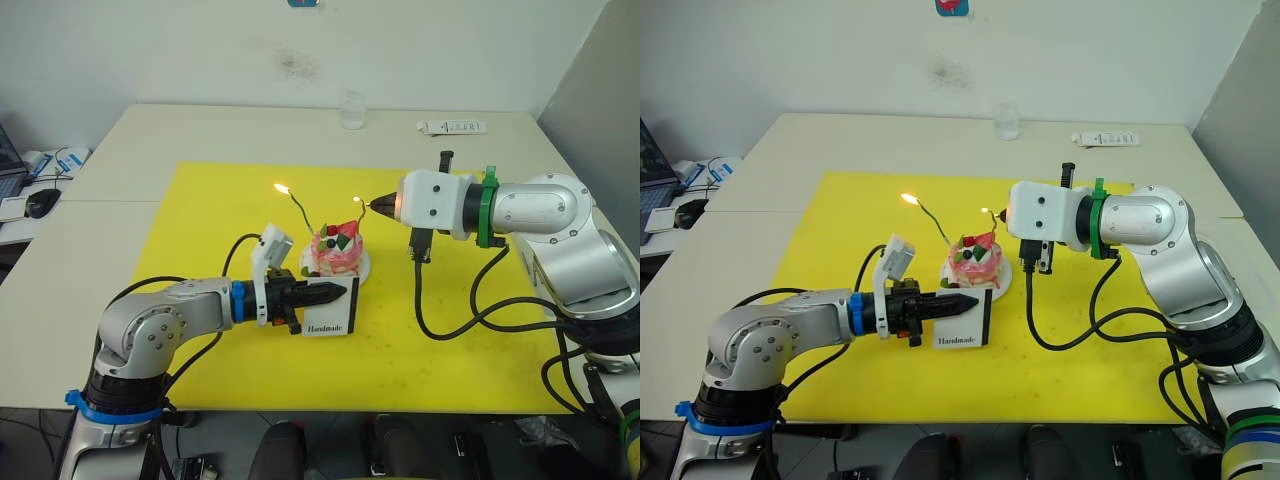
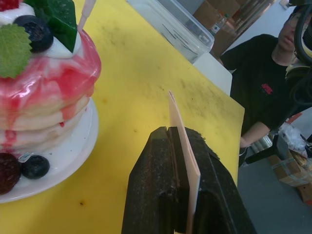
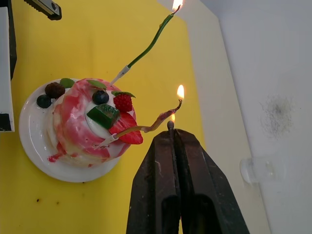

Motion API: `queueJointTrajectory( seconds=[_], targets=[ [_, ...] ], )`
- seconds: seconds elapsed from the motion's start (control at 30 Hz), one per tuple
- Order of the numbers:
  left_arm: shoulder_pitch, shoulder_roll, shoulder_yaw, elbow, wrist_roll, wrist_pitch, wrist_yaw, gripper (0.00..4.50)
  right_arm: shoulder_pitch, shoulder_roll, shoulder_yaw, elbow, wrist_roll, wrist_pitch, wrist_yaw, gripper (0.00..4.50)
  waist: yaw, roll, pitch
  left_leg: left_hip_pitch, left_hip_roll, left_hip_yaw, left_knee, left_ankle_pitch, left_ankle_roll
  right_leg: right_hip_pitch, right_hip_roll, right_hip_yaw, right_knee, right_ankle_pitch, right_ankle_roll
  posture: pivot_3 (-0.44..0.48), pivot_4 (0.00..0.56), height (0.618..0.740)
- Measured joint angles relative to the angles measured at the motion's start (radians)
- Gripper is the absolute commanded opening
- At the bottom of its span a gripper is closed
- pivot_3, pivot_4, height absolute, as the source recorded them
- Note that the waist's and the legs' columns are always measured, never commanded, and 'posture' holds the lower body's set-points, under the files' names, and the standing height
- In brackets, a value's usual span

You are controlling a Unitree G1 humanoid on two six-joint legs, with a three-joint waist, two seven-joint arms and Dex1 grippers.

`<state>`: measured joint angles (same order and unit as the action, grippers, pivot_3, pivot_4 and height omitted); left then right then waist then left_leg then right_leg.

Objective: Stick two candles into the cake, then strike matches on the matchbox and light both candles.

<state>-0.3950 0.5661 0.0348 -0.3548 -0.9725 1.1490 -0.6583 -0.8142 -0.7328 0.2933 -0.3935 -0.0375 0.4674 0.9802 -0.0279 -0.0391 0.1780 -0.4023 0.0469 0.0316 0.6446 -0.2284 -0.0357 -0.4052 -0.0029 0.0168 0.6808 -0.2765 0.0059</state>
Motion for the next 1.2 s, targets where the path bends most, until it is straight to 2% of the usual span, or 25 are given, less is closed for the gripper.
queueJointTrajectory(
  seconds=[0.23, 0.4, 0.6, 0.77, 0.97, 1.07, 1.2],
  targets=[
    [0.016, 0.001, -0.001, -0.001, 0.005, 0.000, -0.005, 0.00, 0.075, -0.048, -0.119, -0.047, 0.033, 0.105, -0.012, 0.03, 0.002, 0.000, 0.000, -0.001, 0.000, 0.000, 0.000, 0.000, 0.000, 0.000, -0.001, 0.000, -0.001, 0.000, 0.000, 0.000, 0.150, 0.740],
    [0.038, -0.003, 0.001, -0.007, -0.008, 0.005, -0.003, 0.00, 0.277, -0.085, -0.315, -0.109, 0.065, 0.280, -0.084, 0.03, 0.006, 0.000, 0.000, -0.001, 0.000, 0.000, 0.000, 0.000, 0.000, 0.000, -0.001, 0.000, -0.001, 0.000, 0.000, 0.000, 0.150, 0.740],
    [0.055, -0.040, -0.001, -0.033, -0.033, 0.009, 0.020, 0.00, 0.464, -0.020, -0.568, -0.114, 0.061, 0.395, -0.257, 0.03, 0.004, 0.000, 0.000, 0.000, -0.001, 0.000, 0.000, 0.000, 0.000, 0.000, -0.001, 0.000, 0.000, 0.000, 0.000, 0.000, 0.150, 0.740],
    [0.071, -0.085, -0.011, -0.040, -0.047, 0.012, 0.056, 0.00, 0.493, 0.044, -0.668, 0.016, 0.058, 0.443, -0.407, 0.03, -0.002, 0.000, 0.000, 0.000, -0.001, 0.001, 0.000, 0.000, 0.000, 0.000, 0.000, 0.001, 0.001, 0.000, 0.000, 0.000, 0.150, 0.740],
    [0.100, -0.105, -0.011, -0.047, -0.049, 0.012, 0.084, 0.00, 0.489, 0.044, -0.674, 0.179, 0.058, 0.444, -0.503, 0.03, -0.002, 0.000, 0.000, 0.000, -0.001, 0.001, 0.000, 0.000, 0.000, 0.000, 0.002, 0.002, 0.000, 0.000, 0.000, 0.000, 0.150, 0.740],
    [0.110, -0.114, -0.011, -0.049, -0.049, 0.011, 0.100, 0.00, 0.466, 0.067, -0.675, 0.246, 0.058, 0.463, -0.568, 0.65, -0.002, 0.000, 0.000, 0.000, -0.001, 0.001, 0.000, 0.000, 0.000, 0.000, 0.002, 0.002, 0.000, 0.000, 0.000, 0.000, 0.150, 0.740],
    [0.113, -0.130, -0.011, -0.068, -0.049, 0.006, 0.114, 0.00, 0.457, 0.073, -0.676, 0.293, 0.058, 0.442, -0.628, 2.09, -0.001, 0.001, -0.001, 0.000, -0.002, 0.001, 0.000, 0.000, 0.000, 0.000, 0.002, 0.002, 0.000, 0.000, 0.000, 0.000, 0.150, 0.740]
  ],
)
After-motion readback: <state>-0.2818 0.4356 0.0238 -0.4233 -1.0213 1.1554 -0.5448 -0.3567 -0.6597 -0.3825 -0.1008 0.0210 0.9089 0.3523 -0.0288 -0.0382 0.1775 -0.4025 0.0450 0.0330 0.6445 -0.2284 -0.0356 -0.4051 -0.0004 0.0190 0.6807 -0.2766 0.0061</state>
